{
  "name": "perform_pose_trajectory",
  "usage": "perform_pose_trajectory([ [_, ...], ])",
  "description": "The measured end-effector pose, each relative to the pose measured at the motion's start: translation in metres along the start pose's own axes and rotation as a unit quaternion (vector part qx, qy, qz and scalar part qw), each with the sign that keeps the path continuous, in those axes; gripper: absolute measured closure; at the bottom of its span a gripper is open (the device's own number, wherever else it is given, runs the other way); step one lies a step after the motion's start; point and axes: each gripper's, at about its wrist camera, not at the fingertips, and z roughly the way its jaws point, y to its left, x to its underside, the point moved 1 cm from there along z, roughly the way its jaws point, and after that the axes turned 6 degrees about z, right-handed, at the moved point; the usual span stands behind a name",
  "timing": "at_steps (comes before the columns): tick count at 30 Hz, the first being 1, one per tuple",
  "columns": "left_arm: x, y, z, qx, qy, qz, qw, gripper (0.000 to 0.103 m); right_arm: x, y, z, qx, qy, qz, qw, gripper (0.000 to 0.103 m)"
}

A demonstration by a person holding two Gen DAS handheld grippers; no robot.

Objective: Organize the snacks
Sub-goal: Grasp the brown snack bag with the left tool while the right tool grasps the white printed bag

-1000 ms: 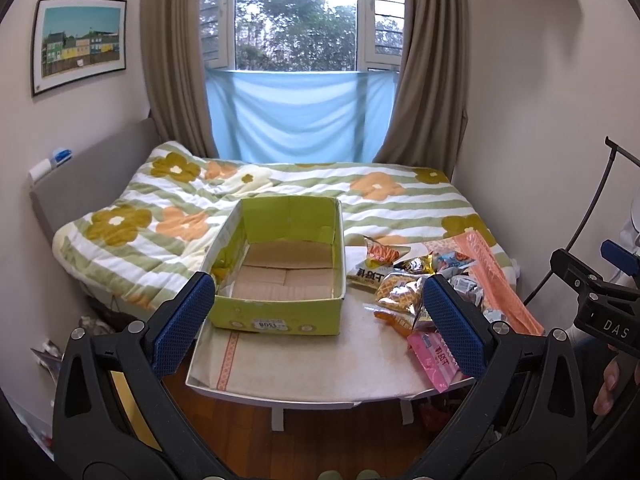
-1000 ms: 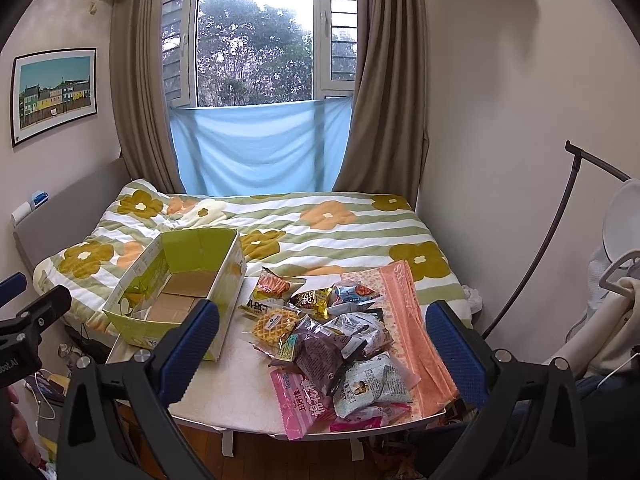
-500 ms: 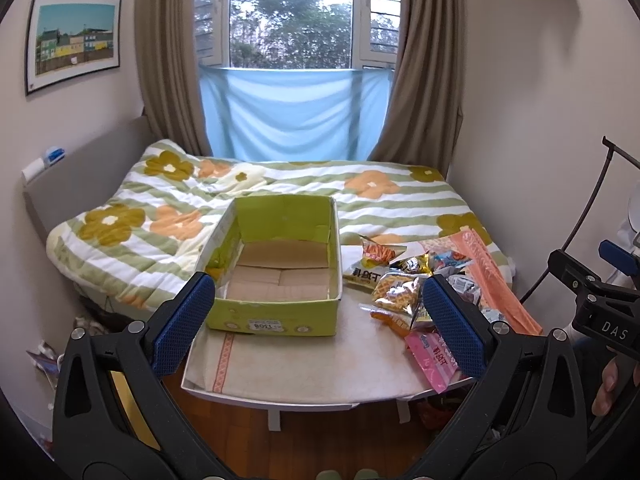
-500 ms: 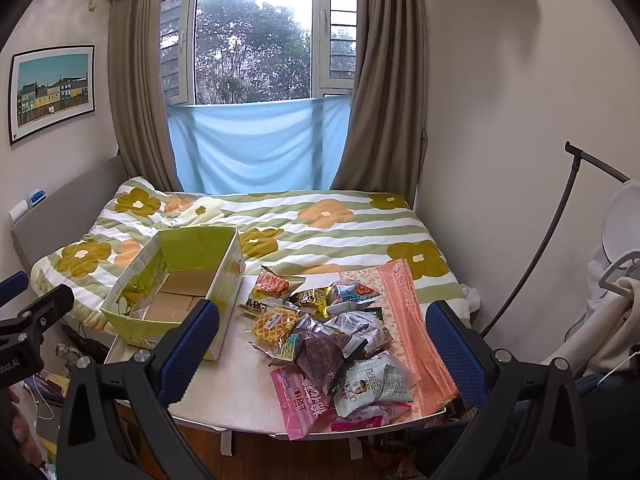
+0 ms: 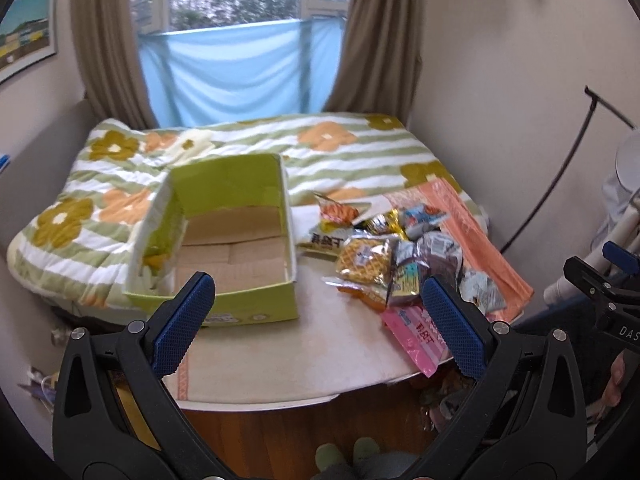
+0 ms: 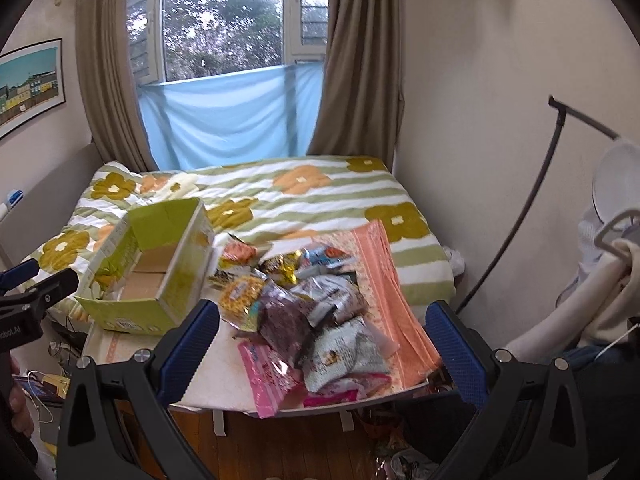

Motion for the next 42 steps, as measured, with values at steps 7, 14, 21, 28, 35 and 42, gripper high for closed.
perform_pose_trajectory([
  [7, -0.006, -0.041, 0.066, 0.059, 0.05, 0.038, 0.9963, 0.0, 0.022, -0.036, 0.044, 0.003, 0.058, 0.016, 0.998, 0.0],
  [14, -0.011, -0.094, 0.134, 0.081, 0.109, 0.071, 0.9882, 0.0, 0.043, -0.064, 0.109, -0.035, 0.13, 0.011, 0.991, 0.0],
  [21, -0.003, -0.138, 0.202, 0.085, 0.18, 0.103, 0.9746, 0.0, 0.068, -0.077, 0.174, -0.088, 0.199, 0.0, 0.976, 0.0],
  [28, 0.002, -0.156, 0.236, 0.081, 0.217, 0.11, 0.9665, 0.0, 0.071, -0.084, 0.215, -0.144, 0.234, 0.013, 0.961, 0.0],
  [35, 0.004, -0.163, 0.249, 0.098, 0.237, 0.102, 0.9611, 0.001, 0.069, -0.079, 0.236, -0.188, 0.253, 0.011, 0.949, 0.0],
  [42, 0.006, -0.16, 0.25, 0.125, 0.24, 0.083, 0.959, 0.02, 0.064, -0.081, 0.243, -0.202, 0.257, 0.015, 0.945, 0.0],
])
